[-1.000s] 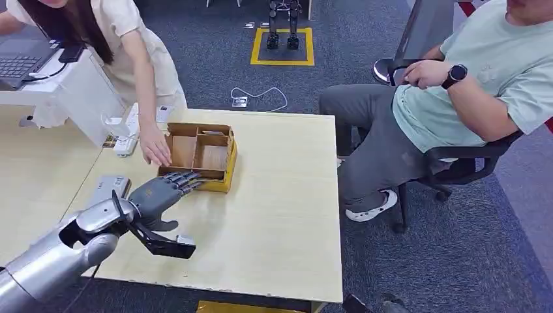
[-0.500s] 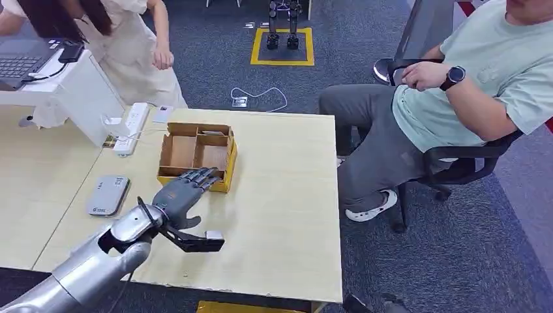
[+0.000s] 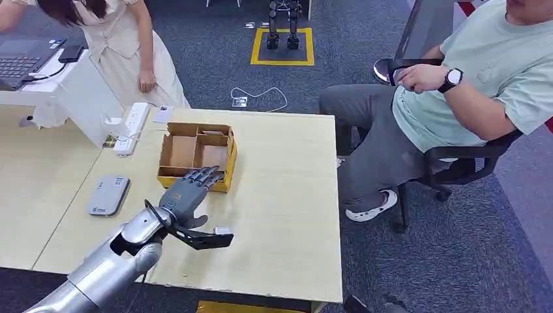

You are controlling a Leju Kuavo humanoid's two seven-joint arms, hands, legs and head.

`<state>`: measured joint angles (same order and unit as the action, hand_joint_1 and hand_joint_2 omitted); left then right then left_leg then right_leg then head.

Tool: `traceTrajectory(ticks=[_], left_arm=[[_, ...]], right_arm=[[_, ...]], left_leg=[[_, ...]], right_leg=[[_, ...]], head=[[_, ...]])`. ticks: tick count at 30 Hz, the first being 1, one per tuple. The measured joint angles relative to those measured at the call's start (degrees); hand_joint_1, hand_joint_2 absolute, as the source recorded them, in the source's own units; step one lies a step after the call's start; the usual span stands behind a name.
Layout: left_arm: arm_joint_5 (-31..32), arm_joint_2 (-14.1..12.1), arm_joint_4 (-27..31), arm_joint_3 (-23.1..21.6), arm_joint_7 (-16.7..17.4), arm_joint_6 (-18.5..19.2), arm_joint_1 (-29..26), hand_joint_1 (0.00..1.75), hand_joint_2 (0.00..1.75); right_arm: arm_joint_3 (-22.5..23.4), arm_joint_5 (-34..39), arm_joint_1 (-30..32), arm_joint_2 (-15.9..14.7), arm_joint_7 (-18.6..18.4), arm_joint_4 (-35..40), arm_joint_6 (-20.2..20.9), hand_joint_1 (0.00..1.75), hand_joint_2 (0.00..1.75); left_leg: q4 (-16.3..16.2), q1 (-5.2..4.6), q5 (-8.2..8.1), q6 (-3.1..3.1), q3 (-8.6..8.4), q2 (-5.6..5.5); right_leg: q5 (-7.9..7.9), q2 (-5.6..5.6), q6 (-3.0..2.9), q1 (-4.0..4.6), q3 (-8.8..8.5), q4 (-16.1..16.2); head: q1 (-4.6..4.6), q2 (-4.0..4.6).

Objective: Pass the card to the sensor for recognition and then transmit it.

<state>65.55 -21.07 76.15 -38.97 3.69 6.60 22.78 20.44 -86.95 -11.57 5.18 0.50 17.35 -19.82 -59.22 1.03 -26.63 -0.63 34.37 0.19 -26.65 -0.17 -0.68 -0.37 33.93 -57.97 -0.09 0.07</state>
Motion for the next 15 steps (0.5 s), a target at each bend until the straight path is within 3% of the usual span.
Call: traceTrajectory(ticks=[15], left_arm=[[5.0, 2.9, -1.7, 4.7, 2.8, -1.3, -1.1, 0.0, 1.75]], right_arm=[[0.4, -0.1, 0.1, 0.0, -0.3, 0.0, -0.1, 0.0, 0.0]], left_leg=[[0.0, 0.0, 0.0, 0.0, 0.0, 0.0]], right_leg=[[0.0, 0.0, 0.0, 0.0, 0.0, 0.0]], head=[[0.0, 0.0]])
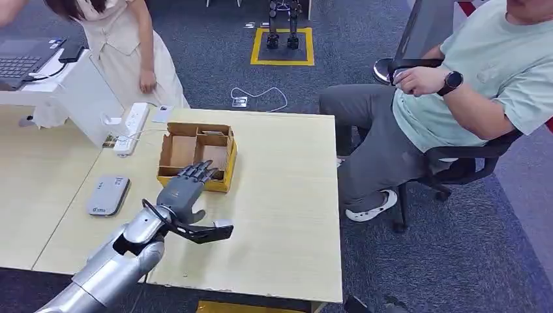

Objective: Pass the card to the sensor for recognition and then transmit it.

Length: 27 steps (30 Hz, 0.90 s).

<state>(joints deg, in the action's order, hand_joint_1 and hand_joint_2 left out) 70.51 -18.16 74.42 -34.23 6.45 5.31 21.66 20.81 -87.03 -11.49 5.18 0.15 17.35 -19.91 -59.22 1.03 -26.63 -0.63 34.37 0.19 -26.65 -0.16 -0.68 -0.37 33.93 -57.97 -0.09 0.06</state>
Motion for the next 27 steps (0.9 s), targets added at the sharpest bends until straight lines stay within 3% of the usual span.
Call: traceTrajectory(ticks=[27], left_arm=[[1.5, 2.8, -0.1, 4.9, 0.3, -0.1, -2.2, 0.0, 1.75]], right_arm=[[0.1, 0.0, 0.3, 0.0, 0.0, 0.0, -0.1, 0.0, 0.0]], left_leg=[[0.0, 0.0, 0.0, 0.0, 0.01, 0.0]], right_leg=[[0.0, 0.0, 0.0, 0.0, 0.0, 0.0]], head=[[0.0, 0.0]])
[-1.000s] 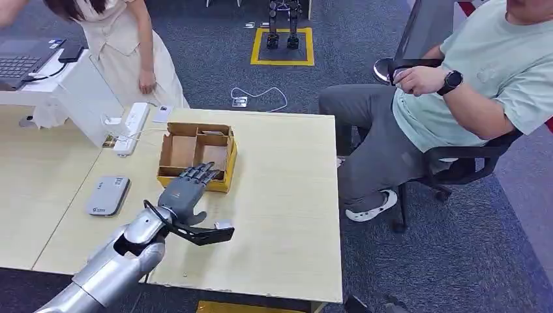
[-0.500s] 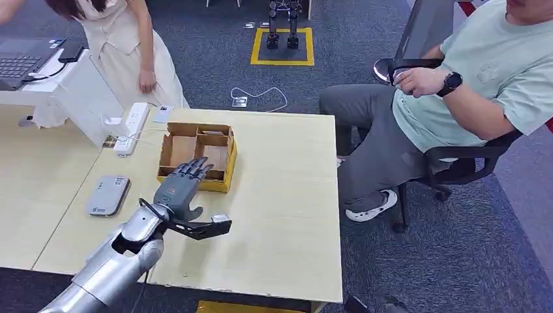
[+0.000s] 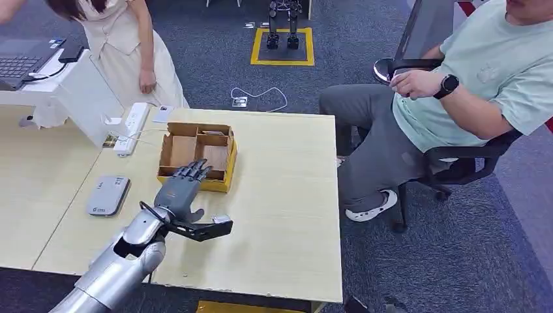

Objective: Pass the card to the sensor for recognition and then transmit it.

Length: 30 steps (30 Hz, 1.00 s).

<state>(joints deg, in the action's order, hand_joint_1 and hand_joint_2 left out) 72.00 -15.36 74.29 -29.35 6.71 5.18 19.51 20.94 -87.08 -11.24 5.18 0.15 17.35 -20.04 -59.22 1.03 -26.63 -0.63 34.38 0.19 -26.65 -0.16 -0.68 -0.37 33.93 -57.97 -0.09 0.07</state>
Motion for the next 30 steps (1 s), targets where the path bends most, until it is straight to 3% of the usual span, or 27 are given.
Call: traceTrajectory(ticks=[30], left_arm=[[7.7, 6.4, -1.9, 6.3, 2.3, -2.4, -1.3, 0.0, 1.75]], right_arm=[[0.9, -0.9, 0.0, 0.2, 0.0, 0.0, 0.1, 0.0, 0.0]], left_leg=[[0.0, 0.0, 0.0, 0.0, 0.01, 0.0]], right_leg=[[0.0, 0.01, 0.0, 0.0, 0.0, 0.0]], head=[[0.0, 0.0]])
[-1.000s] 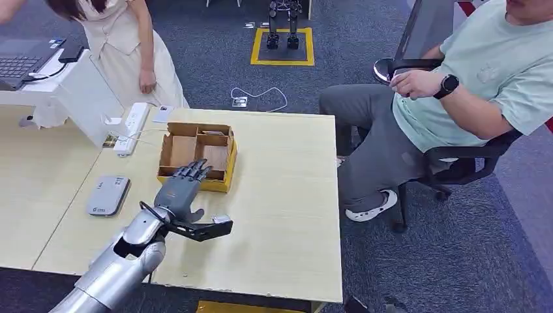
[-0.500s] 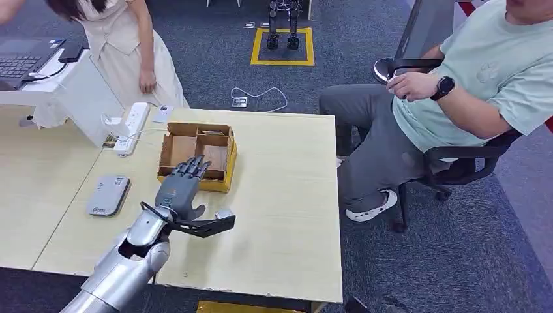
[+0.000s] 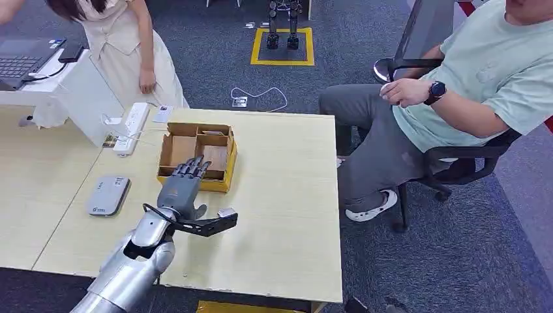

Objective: Pass the card to the sensor for recognition and then transmit it.

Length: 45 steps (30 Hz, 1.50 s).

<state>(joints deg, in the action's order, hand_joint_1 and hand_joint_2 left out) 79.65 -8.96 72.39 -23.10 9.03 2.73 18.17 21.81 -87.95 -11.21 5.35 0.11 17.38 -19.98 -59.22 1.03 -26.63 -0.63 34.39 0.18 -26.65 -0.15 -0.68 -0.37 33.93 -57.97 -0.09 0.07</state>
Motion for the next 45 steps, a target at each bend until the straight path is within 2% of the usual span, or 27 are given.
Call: traceTrajectory(ticks=[34, 35, 36, 37, 39, 40, 45], left_arm=[[2.3, 3.2, -6.5, 3.7, 1.0, -0.5, 0.8, 0.0, 1.75], [2.4, 3.3, -6.6, 3.8, 1.0, -0.6, 0.8, 0.03, 1.75], [2.6, 3.4, -6.8, 4.1, 1.0, -0.7, 0.9, 0.54, 1.75], [2.8, 3.6, -7.0, 4.3, 1.0, -1.0, 1.0, 1.54, 1.75], [3.4, 4.1, -7.4, 5.1, 0.9, -1.9, 1.1, 1.54, 1.75], [3.6, 4.3, -7.6, 5.5, 0.7, -1.9, 1.2, 1.43, 1.75], [3.8, 4.9, -7.9, 6.4, 0.6, -2.6, 1.6, 1.45, 1.75]], right_arm=[[0.0, -0.7, -0.1, 0.4, 0.0, 0.5, 0.5, 0.0, 0.0], [0.0, -0.7, -0.1, 0.4, 0.0, 0.5, 0.5, 0.0, 0.0], [0.0, -0.7, -0.1, 0.4, 0.0, 0.5, 0.6, 0.0, 0.0], [0.0, -0.7, -0.1, 0.4, 0.0, 0.5, 0.6, 0.0, 0.0], [0.0, -0.8, -0.1, 0.4, 0.0, 0.5, 0.6, 0.0, 0.0], [0.0, -0.9, -0.1, 0.5, 0.0, 0.5, 0.6, 0.0, 0.0], [0.0, -0.9, -0.1, 0.5, 0.0, 0.5, 0.6, 0.0, 0.0]], left_leg=[[0.0, 0.0, 0.0, 0.0, 0.0, 0.0], [0.0, 0.0, 0.0, 0.0, 0.0, 0.0], [0.0, 0.0, 0.0, 0.0, 0.0, 0.0], [0.0, 0.0, 0.0, 0.0, 0.0, 0.0], [0.0, 0.0, 0.0, 0.0, 0.0, 0.0], [0.0, 0.0, 0.0, 0.0, 0.0, 0.0], [0.0, 0.0, 0.0, 0.0, 0.0, -0.01]], right_leg=[[0.0, 0.0, 0.0, 0.0, 0.0, 0.0], [0.0, 0.01, 0.0, 0.0, 0.0, 0.0], [0.0, 0.0, 0.0, 0.0, 0.0, 0.0], [0.0, 0.0, 0.0, 0.0, 0.0, 0.0], [0.0, 0.0, 0.0, 0.0, 0.0, 0.0], [0.0, 0.0, 0.0, 0.0, 0.0, 0.0], [0.0, 0.01, 0.0, 0.0, -0.01, 0.0]], head=[[0.0, 0.0], [0.0, 0.0], [0.0, 0.0], [0.0, 0.0], [0.0, 0.0], [0.0, -0.02], [0.0, 0.0]])
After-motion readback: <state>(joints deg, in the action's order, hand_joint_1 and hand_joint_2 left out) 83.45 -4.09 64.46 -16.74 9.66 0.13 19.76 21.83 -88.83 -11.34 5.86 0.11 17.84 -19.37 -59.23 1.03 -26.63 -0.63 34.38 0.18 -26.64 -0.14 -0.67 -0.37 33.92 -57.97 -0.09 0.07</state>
